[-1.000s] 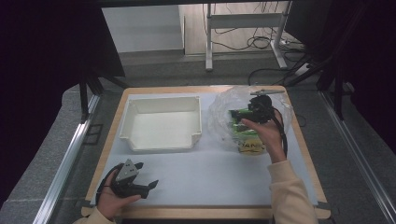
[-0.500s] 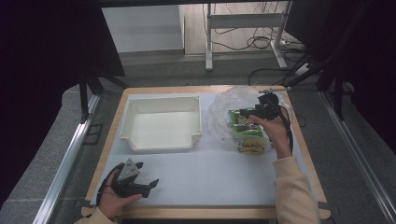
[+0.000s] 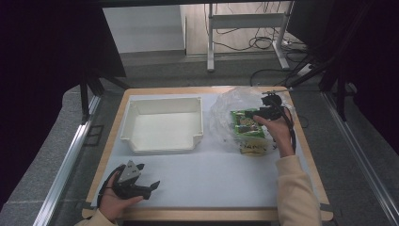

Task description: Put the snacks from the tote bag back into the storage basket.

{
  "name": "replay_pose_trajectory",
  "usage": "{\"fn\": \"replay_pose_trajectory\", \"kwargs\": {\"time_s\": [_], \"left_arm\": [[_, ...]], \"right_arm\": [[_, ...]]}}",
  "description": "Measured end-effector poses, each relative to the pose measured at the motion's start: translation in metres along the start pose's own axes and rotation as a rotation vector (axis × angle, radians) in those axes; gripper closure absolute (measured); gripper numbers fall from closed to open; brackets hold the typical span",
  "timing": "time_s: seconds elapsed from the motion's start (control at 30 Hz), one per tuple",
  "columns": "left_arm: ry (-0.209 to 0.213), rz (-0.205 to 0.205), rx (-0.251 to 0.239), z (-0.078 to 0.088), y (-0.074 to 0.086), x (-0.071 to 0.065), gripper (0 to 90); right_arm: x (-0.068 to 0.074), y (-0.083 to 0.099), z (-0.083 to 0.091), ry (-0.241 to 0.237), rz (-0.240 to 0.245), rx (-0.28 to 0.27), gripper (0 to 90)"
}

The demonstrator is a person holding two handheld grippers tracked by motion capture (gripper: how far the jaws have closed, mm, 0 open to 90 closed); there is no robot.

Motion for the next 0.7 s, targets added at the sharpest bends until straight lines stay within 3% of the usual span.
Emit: {"fn": "replay_pose_trajectory", "kwargs": {"time_s": [0.7], "left_arm": [[0.001, -0.004, 0.001, 0.002, 0.0, 0.001, 12.4]], "right_arm": [[-0.025, 0.006, -0.019, 0.076, -0.055, 0.067, 34.9]]}}
Point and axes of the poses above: each handheld gripper's, and its own axes: z roughly backward along the jaws, y roughly out of its underside, x roughly to its left, the point moved 2 cm from there along -z, roughly forward along the jaws, and after that the axes turned 2 degrees about -z, right-handed, at the moved point
